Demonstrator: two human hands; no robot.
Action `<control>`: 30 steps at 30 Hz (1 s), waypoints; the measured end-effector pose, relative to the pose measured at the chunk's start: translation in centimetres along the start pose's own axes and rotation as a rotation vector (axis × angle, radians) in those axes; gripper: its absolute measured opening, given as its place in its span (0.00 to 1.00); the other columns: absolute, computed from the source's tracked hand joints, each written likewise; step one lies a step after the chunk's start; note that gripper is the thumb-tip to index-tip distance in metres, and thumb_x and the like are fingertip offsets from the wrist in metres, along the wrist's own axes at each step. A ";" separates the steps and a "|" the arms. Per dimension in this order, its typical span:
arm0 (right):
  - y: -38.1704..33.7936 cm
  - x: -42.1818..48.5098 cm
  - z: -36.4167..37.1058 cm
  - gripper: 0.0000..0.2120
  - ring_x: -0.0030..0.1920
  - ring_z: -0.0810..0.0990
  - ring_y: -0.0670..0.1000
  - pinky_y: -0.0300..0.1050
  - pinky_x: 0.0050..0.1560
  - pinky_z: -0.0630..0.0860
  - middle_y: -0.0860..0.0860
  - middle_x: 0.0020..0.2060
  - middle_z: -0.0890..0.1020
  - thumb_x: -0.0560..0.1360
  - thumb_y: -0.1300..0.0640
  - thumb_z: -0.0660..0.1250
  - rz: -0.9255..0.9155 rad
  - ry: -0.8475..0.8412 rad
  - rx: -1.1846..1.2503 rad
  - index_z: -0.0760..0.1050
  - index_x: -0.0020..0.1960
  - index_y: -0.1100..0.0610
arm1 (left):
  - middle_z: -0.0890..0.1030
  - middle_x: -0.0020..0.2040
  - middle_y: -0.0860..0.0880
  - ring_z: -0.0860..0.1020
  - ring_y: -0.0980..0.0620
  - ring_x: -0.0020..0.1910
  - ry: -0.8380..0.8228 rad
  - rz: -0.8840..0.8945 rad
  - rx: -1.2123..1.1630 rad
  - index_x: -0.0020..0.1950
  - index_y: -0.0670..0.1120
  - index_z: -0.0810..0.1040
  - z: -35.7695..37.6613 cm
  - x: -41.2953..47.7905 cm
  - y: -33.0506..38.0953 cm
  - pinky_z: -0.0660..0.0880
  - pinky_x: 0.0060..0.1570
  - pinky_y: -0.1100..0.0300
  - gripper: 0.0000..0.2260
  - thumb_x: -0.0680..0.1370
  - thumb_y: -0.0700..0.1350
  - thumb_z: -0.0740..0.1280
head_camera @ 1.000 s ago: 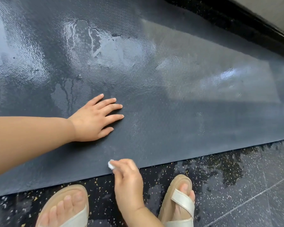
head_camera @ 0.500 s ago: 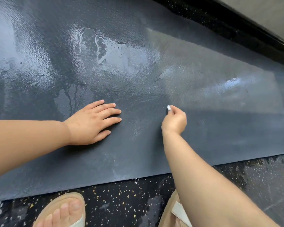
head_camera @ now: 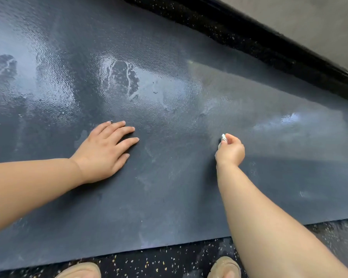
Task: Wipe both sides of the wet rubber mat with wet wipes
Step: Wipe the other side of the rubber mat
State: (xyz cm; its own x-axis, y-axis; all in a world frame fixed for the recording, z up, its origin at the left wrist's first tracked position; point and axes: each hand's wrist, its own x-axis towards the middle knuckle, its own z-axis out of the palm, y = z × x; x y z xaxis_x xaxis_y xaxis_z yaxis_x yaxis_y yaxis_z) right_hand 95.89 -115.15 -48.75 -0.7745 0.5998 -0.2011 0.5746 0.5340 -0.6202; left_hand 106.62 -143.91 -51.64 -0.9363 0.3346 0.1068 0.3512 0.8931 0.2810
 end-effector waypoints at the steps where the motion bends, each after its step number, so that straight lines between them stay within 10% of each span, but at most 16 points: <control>1: 0.0 -0.4 0.7 0.11 0.50 0.78 0.54 0.42 0.52 0.71 0.55 0.57 0.78 0.79 0.59 0.60 0.037 0.018 -0.032 0.77 0.58 0.56 | 0.79 0.59 0.40 0.76 0.37 0.60 -0.001 -0.011 0.003 0.57 0.42 0.81 0.0 0.1 0.0 0.69 0.61 0.39 0.22 0.74 0.51 0.54; 5: -0.5 -9.2 5.3 0.12 0.51 0.76 0.56 0.34 0.49 0.62 0.52 0.52 0.78 0.77 0.64 0.61 -0.258 -0.016 -0.118 0.81 0.53 0.54 | 0.79 0.60 0.40 0.76 0.37 0.61 0.018 -0.115 -0.009 0.58 0.42 0.81 0.0 0.8 -0.3 0.68 0.61 0.39 0.23 0.74 0.51 0.54; 9: -0.5 -17.6 7.0 0.11 0.46 0.76 0.53 0.36 0.52 0.70 0.52 0.46 0.79 0.75 0.64 0.64 -0.679 -0.469 -0.124 0.82 0.50 0.54 | 0.79 0.60 0.40 0.76 0.37 0.61 0.044 -0.194 -0.035 0.57 0.41 0.81 -0.4 1.7 -1.1 0.67 0.61 0.39 0.22 0.75 0.50 0.53; 14: -3.9 -8.9 4.3 0.10 0.42 0.75 0.32 0.24 0.50 0.70 0.51 0.48 0.77 0.74 0.66 0.65 -0.423 -0.287 0.184 0.81 0.50 0.55 | 0.79 0.59 0.41 0.76 0.37 0.61 0.046 -0.203 -0.011 0.57 0.42 0.81 -0.4 2.3 -1.2 0.67 0.61 0.39 0.21 0.75 0.49 0.53; 21: -4.9 1.3 4.5 0.11 0.51 0.78 0.51 0.38 0.54 0.73 0.52 0.57 0.78 0.77 0.62 0.61 -0.027 -0.048 -0.020 0.78 0.57 0.55 | 0.78 0.61 0.39 0.75 0.36 0.62 -0.045 -0.243 0.038 0.59 0.42 0.81 -0.7 3.5 -2.4 0.67 0.62 0.36 0.23 0.75 0.51 0.53; 26: -4.9 -9.6 8.7 0.12 0.46 0.79 0.57 0.49 0.50 0.73 0.55 0.43 0.82 0.71 0.67 0.65 -0.529 -0.196 -0.094 0.83 0.43 0.54 | 0.76 0.64 0.39 0.73 0.37 0.64 -0.048 -0.281 0.023 0.62 0.42 0.78 -0.3 3.4 -2.2 0.65 0.65 0.38 0.25 0.75 0.52 0.52; 30: -4.8 -11.3 8.1 0.10 0.46 0.79 0.46 0.39 0.53 0.74 0.49 0.44 0.82 0.72 0.66 0.67 -0.718 -0.542 -0.021 0.83 0.48 0.55 | 0.77 0.63 0.40 0.73 0.38 0.64 -0.032 -0.304 0.017 0.62 0.39 0.78 -0.4 3.3 -2.1 0.65 0.65 0.39 0.26 0.75 0.52 0.52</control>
State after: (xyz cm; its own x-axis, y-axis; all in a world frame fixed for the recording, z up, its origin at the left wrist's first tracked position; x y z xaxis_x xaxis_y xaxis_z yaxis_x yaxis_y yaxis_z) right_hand 99.71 -129.31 -49.60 -0.9644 -0.2433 -0.1037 -0.0954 0.6858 -0.7215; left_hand 102.77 -144.84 -51.50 -0.9981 0.0600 -0.0098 0.0549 0.9586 0.2793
